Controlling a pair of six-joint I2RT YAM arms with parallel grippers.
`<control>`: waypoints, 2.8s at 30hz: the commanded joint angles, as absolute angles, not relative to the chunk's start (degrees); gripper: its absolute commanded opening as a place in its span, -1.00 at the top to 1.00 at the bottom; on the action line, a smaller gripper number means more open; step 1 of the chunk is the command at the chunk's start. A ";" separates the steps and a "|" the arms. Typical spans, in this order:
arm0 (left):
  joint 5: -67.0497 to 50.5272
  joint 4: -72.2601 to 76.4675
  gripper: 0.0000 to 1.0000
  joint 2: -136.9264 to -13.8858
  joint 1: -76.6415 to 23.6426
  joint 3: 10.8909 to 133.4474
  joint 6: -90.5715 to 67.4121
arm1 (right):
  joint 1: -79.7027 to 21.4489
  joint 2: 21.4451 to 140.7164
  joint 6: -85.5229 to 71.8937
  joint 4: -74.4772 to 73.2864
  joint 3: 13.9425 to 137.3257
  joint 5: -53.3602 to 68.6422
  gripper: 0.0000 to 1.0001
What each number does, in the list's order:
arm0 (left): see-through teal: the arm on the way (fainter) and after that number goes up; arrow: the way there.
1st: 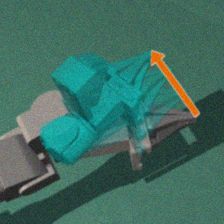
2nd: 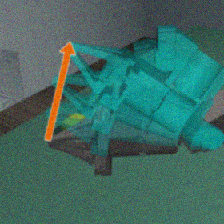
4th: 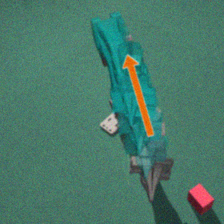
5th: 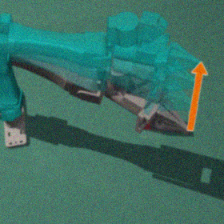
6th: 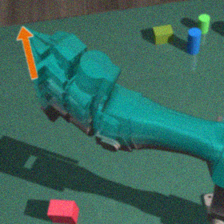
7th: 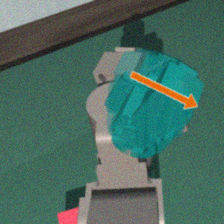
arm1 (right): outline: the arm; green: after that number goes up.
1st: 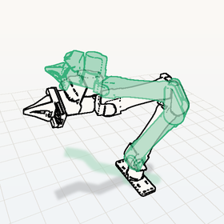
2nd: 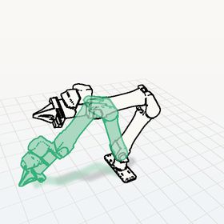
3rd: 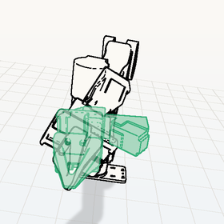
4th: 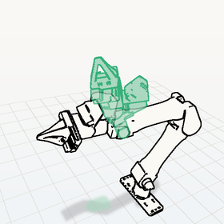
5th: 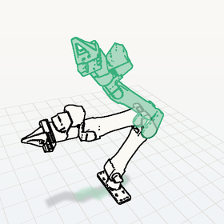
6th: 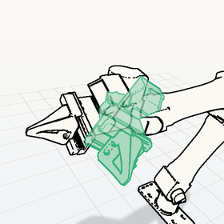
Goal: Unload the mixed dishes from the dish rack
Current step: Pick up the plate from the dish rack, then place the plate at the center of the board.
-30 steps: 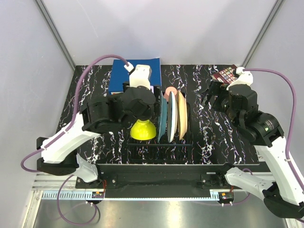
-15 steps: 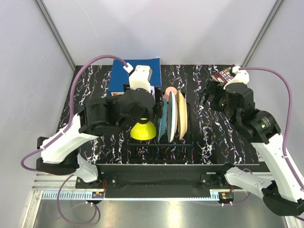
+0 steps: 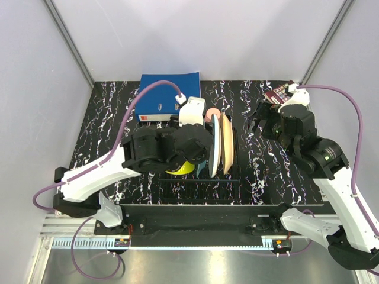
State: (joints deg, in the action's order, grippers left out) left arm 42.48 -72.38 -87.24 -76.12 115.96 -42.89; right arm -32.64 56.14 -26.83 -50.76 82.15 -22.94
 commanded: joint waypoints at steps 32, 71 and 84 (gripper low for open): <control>44.56 -71.72 1.00 -85.17 -76.38 128.49 -37.80 | -33.05 54.49 -23.56 -49.39 83.85 -20.92 -0.96; 67.85 20.98 1.00 -76.13 -77.25 94.32 83.93 | -33.05 73.56 -31.20 -70.92 127.53 -14.77 -0.71; 70.67 11.61 1.00 -63.81 -89.63 79.72 85.26 | -29.01 81.38 -35.23 -72.34 138.51 -0.55 -0.72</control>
